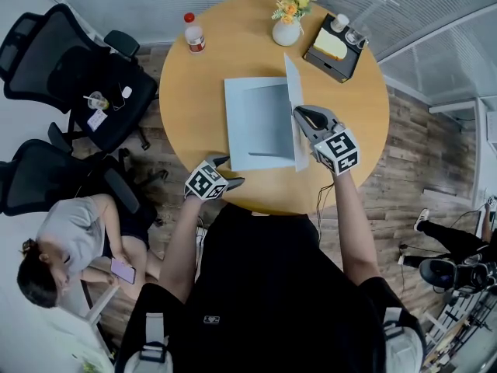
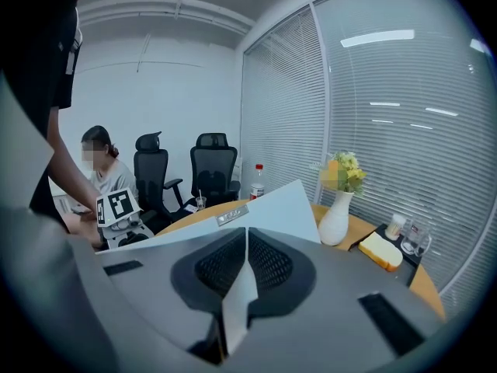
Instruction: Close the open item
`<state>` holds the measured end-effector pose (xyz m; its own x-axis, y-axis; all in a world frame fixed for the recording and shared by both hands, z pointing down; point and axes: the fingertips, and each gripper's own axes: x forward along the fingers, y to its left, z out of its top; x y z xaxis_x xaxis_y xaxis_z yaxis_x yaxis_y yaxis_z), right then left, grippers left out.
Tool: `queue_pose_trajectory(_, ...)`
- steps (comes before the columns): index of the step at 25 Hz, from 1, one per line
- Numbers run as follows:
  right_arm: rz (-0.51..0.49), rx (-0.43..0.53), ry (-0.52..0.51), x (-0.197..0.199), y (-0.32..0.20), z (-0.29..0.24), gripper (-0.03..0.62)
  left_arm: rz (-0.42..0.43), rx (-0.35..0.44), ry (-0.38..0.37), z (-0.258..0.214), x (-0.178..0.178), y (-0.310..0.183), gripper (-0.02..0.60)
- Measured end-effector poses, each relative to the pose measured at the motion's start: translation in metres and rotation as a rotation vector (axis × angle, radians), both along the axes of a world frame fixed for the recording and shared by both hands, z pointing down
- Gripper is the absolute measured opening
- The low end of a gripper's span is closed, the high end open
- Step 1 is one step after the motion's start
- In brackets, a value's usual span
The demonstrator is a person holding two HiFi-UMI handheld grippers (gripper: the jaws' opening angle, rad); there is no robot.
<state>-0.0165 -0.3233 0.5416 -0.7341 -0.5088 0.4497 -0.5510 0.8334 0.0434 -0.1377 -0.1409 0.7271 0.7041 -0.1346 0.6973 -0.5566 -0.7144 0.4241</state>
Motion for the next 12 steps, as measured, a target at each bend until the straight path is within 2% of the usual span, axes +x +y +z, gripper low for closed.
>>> queue_pose_trajectory(12,-0.111,-0.028,0.071,-0.034,0.005,0.028,0.008,0.008,-0.009,0.013,0.0,0.007,0.001,0.371)
